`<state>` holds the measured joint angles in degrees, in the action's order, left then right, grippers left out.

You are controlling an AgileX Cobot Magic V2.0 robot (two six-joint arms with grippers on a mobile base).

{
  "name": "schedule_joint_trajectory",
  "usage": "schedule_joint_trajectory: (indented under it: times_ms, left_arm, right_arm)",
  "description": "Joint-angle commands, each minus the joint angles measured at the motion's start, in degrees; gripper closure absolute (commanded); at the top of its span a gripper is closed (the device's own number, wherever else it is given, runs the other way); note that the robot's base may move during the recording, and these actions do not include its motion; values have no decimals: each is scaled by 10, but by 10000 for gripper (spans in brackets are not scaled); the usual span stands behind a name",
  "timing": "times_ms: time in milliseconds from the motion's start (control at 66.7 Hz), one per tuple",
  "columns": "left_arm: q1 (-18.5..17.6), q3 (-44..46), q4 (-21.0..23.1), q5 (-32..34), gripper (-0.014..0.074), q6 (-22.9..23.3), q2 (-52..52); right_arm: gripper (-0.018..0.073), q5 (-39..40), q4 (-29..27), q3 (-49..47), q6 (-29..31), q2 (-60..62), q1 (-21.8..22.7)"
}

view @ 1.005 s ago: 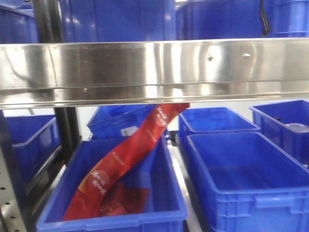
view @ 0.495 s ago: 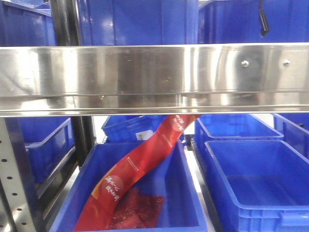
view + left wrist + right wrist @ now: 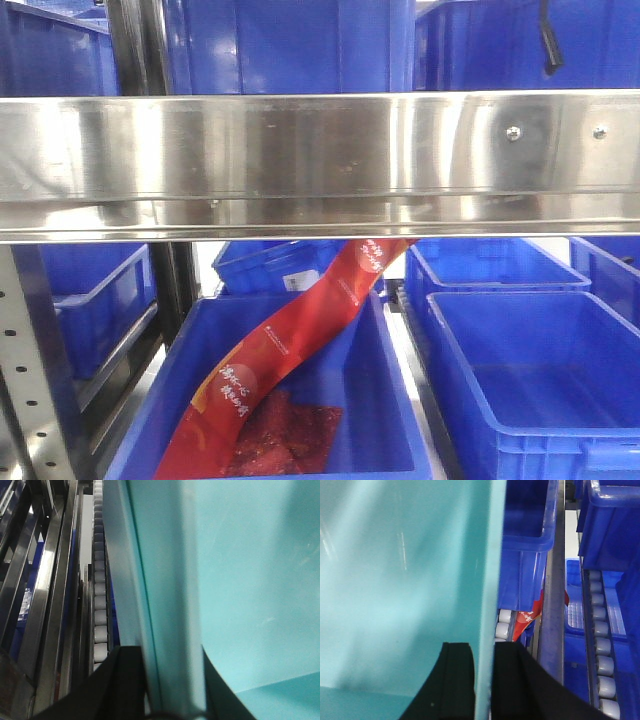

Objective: Move two blue bins to right shelf middle

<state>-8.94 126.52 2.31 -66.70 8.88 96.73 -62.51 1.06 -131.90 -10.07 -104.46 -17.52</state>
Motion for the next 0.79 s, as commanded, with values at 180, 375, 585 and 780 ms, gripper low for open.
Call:
schedule_joint_trajectory:
  times_ms: [180,375,585,780]
  left_arm:
    - [-4,14,51,90,707,-1,-15]
    - [-4,14,51,108,707,-1,-15]
    - [-4,14,51,100,707,-1,-15]
    - [-6,-6,51,72,707,-1,1]
  right_arm:
    - [724,43,-26,-7,6,6,-4]
    - [724,54,-26,-7,6,6,-4]
    - [724,56,-26,-7,6,5,-4]
    - [724,31,-26,-7,6,1,-4]
